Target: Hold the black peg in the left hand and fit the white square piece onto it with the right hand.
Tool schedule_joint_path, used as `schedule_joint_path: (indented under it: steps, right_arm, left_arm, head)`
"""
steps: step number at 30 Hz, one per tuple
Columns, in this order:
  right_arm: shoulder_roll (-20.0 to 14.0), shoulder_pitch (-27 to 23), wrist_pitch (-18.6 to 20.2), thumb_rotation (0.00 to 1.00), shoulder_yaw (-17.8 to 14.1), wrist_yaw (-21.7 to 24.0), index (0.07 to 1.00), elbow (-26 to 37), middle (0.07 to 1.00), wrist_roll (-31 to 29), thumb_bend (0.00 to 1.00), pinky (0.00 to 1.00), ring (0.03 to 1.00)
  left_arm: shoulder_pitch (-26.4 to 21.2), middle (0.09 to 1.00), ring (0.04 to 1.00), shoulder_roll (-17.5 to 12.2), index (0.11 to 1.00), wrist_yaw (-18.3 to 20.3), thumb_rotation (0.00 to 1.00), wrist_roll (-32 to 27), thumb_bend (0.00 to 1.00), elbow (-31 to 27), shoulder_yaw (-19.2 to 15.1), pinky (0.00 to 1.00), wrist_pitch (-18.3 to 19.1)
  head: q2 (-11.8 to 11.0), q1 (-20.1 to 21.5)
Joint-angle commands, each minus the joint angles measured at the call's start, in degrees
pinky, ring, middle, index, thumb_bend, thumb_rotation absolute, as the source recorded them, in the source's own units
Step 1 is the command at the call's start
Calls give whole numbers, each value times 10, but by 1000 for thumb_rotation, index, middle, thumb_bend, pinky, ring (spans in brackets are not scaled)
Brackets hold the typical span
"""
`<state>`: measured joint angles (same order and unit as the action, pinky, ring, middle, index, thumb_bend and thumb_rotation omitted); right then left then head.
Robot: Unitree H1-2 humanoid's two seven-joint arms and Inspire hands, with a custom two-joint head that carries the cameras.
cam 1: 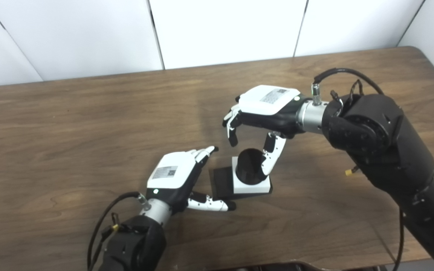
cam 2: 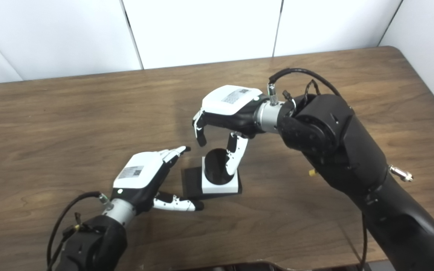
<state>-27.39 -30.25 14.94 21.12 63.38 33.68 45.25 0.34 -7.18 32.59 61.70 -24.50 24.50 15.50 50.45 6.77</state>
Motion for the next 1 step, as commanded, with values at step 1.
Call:
schedule_joint_path:
  steps: [1]
  right_arm:
    - [-7, -29, -6, 321, -14, -16, 632, -4, 855, -3, 923, 1000, 909]
  left_arm:
    - [3, 893, 883, -11, 910, 31, 552, -19, 1000, -4, -11, 861, 19]
  head:
    - [-1, -2]
